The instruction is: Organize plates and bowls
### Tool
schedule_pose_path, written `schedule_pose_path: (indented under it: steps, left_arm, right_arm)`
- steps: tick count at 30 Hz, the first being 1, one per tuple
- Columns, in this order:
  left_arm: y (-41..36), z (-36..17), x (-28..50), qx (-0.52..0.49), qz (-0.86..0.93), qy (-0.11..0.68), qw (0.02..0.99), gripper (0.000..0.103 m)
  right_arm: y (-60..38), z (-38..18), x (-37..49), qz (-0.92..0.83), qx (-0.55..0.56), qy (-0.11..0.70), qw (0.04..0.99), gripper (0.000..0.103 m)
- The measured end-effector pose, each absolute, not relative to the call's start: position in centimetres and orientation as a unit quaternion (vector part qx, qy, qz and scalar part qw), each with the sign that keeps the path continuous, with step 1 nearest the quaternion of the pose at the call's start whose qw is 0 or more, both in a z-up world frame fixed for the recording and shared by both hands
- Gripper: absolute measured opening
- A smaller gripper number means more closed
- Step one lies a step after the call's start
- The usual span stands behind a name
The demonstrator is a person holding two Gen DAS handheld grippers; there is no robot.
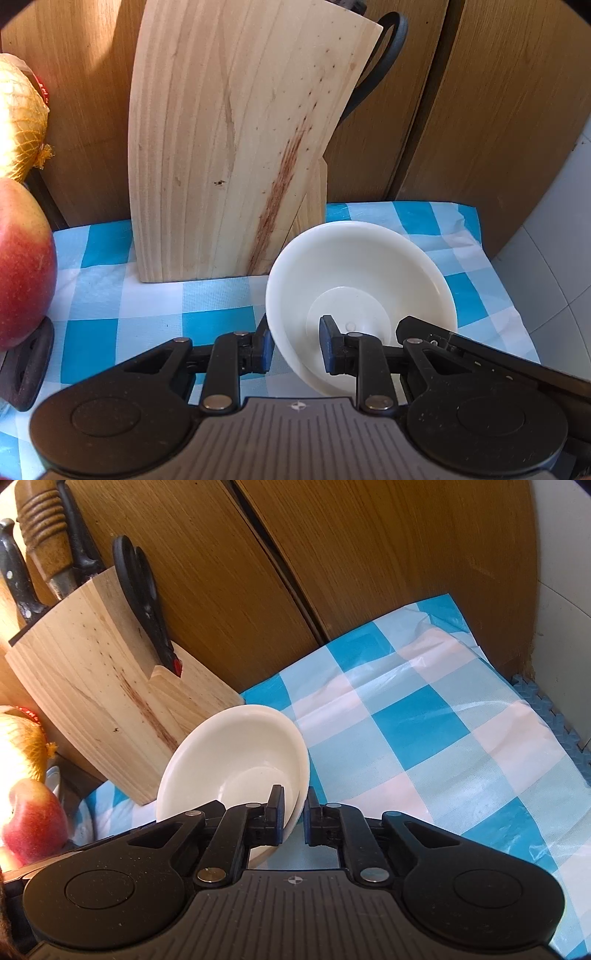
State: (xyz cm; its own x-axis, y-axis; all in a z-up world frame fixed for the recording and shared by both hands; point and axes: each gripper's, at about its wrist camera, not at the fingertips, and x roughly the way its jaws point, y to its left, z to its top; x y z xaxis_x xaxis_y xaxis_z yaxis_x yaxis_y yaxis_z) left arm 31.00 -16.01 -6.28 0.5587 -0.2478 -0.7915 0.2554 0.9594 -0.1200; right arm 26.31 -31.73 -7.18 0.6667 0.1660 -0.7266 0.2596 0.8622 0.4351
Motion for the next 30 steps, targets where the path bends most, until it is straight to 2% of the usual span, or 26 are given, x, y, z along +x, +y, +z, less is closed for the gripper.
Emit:
schedule_pose_path:
  steps: [10, 23, 30]
  left_arm:
    - [-15.1, -1.7, 27.6, 0.004, -0.155, 0.418, 0.895, 0.02]
    - [-12.2, 5.1, 19.3, 0.003, -0.175, 0.365, 0.914, 0.02]
    - [-9.8, 6.4, 15.4, 0.001, -0.184, 0.35, 0.919, 0.02]
  right_arm:
    - [-31.3, -4.2, 24.1, -0.018, 0.252, 0.386, 0.887, 0.014]
    - [-29.7, 3.2, 17.7, -0.003, 0.234, 0.324, 0.917, 0.014]
    - [-28.0, 5.7, 12.7, 0.009, 0.237, 0.291, 0.927, 0.015]
